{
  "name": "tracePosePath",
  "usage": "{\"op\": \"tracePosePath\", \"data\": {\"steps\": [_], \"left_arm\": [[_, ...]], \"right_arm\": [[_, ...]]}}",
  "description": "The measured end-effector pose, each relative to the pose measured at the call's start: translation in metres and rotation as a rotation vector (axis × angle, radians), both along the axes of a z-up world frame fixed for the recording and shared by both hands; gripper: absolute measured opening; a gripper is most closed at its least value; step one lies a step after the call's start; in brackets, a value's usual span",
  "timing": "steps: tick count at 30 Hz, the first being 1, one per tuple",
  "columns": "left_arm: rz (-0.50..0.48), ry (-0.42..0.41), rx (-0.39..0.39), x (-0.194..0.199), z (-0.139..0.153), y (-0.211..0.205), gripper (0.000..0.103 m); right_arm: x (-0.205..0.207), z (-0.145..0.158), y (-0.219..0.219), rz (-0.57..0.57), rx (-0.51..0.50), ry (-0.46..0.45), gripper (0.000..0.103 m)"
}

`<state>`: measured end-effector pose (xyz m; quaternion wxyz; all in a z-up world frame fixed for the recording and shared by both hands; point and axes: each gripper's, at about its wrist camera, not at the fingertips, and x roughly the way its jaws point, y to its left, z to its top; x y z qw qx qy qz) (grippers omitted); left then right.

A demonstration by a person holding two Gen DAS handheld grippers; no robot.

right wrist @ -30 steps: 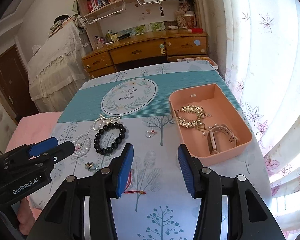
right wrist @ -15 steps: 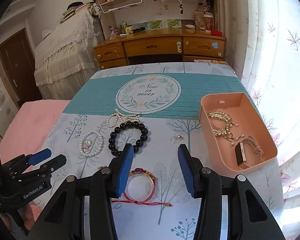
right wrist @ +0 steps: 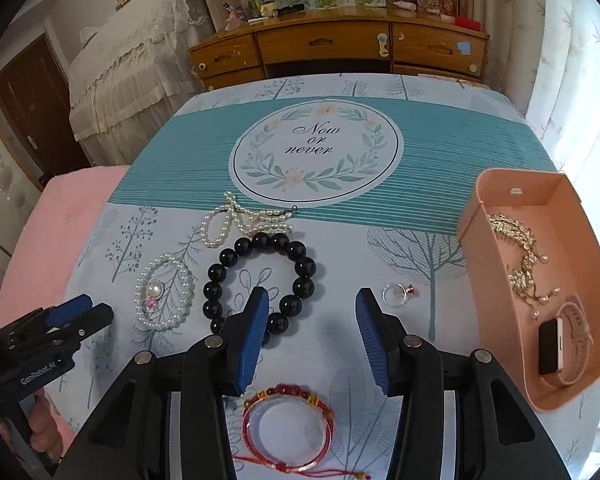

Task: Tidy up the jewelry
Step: 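Withdraw both open tools from the box back over the table, then grasp the black bead bracelet with the right tool while the left grasps a pearl bracelet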

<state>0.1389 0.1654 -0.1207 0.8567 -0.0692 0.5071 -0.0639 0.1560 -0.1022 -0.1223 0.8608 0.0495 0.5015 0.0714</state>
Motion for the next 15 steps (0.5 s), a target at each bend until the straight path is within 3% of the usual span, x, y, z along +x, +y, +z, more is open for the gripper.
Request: {"op": "tracePosePath", "data": {"steps": [5, 11, 15], "left_arm": [[-0.094, 0.096, 0.003, 0.039, 0.000, -0.012, 0.050], [-0.170, 0.201, 0.057, 0.072, -0.010, -0.027, 0.050], [-0.194, 0.275, 0.079, 0.085, -0.021, -0.035, 0.042]], "right_arm": [[0.042, -0.021, 0.011, 0.040, -0.015, 0.092, 0.047], [0.065, -0.036, 0.027, 0.098, -0.099, 0.137, 0.033], [0.065, -0.040, 0.031, 0.125, -0.153, 0.136, 0.022]]}}
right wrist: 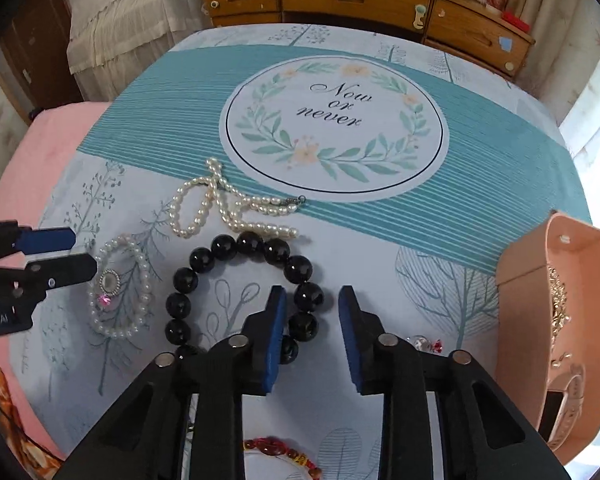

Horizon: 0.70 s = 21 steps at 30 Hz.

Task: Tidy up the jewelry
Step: 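Grasp the black bead bracelet with the right tool while the left grasps a pearl bracelet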

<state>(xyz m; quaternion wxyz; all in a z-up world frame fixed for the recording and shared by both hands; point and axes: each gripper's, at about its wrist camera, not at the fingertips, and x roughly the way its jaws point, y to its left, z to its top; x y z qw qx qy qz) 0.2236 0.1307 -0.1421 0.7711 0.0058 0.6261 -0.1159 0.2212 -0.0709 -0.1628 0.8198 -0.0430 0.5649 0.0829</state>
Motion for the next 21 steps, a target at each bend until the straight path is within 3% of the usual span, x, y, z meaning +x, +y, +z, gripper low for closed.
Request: {"op": "tracePosePath", "data": {"steps": [1, 11, 18, 21], "left_arm": [[-0.005, 0.010, 0.010, 0.002, -0.003, -0.001, 0.040], [-0.049, 0.095, 0.049, 0.022, -0.012, -0.022, 0.036], [-0.071, 0.195, 0.058, 0.044, -0.021, -0.045, 0.006], [-0.057, 0.190, 0.055, 0.049, -0.020, -0.048, 0.006]], "right_arm": [[0.001, 0.000, -0.001, 0.002, -0.006, -0.001, 0.016], [-0.019, 0.007, -0.022, -0.013, 0.140, 0.028, 0.015], [-0.034, 0.021, -0.035, -0.042, 0.213, 0.009, 0.015], [-0.040, 0.023, -0.038, -0.050, 0.228, 0.009, 0.014]]}}
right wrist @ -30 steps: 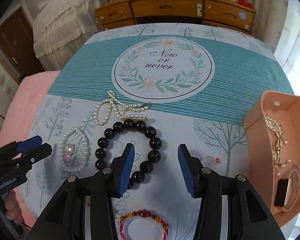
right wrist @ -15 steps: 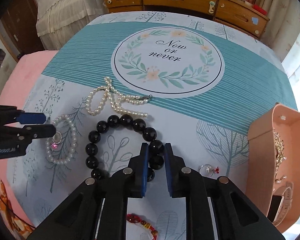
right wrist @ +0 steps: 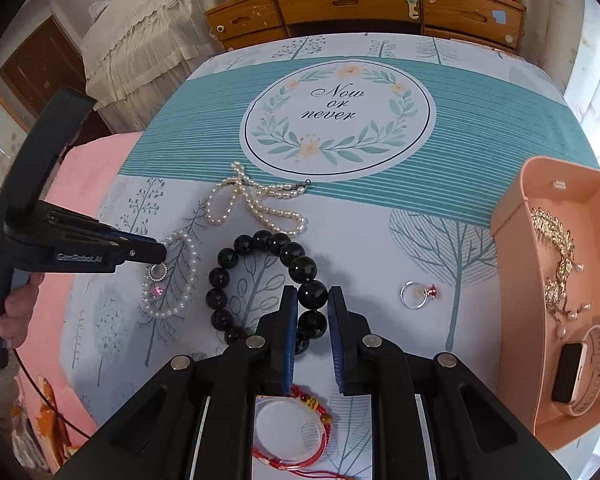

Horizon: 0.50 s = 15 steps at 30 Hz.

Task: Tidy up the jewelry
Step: 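Grasp the black bead bracelet with the right tool while the left grasps a pearl bracelet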

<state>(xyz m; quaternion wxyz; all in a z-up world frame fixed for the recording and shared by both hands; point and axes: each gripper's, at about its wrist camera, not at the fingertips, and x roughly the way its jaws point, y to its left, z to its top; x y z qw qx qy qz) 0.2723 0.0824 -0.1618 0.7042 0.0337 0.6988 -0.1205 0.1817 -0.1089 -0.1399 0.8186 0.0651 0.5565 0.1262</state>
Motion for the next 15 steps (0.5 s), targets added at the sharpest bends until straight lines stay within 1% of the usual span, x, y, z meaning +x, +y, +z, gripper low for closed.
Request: {"op": "tracePosePath", "data": {"steps": [3, 7, 8, 10, 12, 15], "left_arm": [[0.024, 0.005, -0.032, 0.003, 0.002, 0.007, 0.006], [0.037, -0.017, -0.012, 0.002, 0.004, 0.007, 0.005], [0.043, -0.027, 0.008, 0.002, 0.004, 0.005, 0.005], [0.054, -0.042, 0.007, -0.001, 0.009, 0.005, 0.005], [0.061, -0.071, 0.008, -0.009, 0.022, 0.006, 0.005], [0.060, -0.130, -0.007, -0.016, 0.050, 0.002, 0.005]], "right_arm": [[-0.005, 0.001, -0.005, -0.007, 0.009, -0.003, 0.015], [-0.009, 0.001, -0.009, -0.015, 0.020, -0.002, 0.015], [-0.010, 0.001, -0.010, -0.016, 0.028, -0.003, 0.015], [-0.013, 0.005, -0.012, -0.018, 0.048, -0.010, 0.015], [-0.017, 0.012, -0.013, -0.019, 0.066, -0.026, 0.015], [-0.027, 0.028, -0.015, -0.019, 0.101, -0.060, 0.015]]}}
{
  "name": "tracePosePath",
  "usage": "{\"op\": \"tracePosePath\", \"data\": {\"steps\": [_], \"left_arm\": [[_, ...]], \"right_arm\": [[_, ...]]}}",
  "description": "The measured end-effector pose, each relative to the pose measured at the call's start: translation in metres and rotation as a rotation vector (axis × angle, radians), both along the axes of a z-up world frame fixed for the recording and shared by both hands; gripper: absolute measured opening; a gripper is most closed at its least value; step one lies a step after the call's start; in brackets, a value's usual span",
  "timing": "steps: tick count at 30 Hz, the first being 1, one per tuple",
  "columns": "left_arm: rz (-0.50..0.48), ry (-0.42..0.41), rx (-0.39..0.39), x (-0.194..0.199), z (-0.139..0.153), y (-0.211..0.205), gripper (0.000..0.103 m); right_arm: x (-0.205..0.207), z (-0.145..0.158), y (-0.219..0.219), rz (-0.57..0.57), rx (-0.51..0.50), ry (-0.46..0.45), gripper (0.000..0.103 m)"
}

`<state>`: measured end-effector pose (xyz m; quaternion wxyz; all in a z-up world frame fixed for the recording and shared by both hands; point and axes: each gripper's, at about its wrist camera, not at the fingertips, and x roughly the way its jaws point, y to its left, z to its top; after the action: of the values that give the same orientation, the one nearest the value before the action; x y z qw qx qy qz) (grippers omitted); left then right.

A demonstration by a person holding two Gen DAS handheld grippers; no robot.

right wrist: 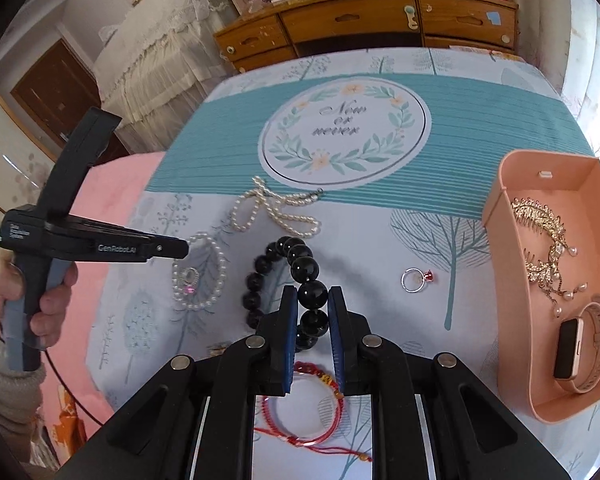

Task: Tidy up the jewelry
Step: 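Grasp the black bead bracelet with the right tool while the left grasps a pearl bracelet, then lift both bracelets into the pink box and open both tools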

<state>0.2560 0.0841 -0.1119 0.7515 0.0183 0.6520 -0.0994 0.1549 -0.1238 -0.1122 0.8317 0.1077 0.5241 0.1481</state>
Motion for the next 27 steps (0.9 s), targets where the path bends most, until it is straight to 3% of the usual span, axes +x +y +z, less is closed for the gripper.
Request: {"op": "tracePosePath", "data": {"steps": [7, 12, 15, 21, 27], "left_arm": [[-0.080, -0.121, -0.069, -0.032, 0.071, -0.023, 0.005], [-0.177, -0.208, -0.100, -0.060, 0.120, -0.071, 0.005], [-0.239, -0.241, -0.136, -0.064, 0.135, -0.114, 0.005], [-0.351, -0.225, -0.183, -0.064, 0.133, -0.207, 0.005], [-0.406, -0.167, -0.183, -0.050, 0.099, -0.282, 0.005]], "right_arm": [[-0.026, 0.047, -0.017, -0.034, 0.057, -0.104, 0.015], [-0.052, 0.086, -0.051, -0.119, 0.078, -0.202, 0.015], [-0.067, 0.103, -0.079, -0.184, 0.085, -0.248, 0.015], [-0.093, 0.121, -0.141, -0.332, 0.090, -0.288, 0.015], [-0.119, 0.114, -0.202, -0.474, 0.093, -0.281, 0.015]]}}
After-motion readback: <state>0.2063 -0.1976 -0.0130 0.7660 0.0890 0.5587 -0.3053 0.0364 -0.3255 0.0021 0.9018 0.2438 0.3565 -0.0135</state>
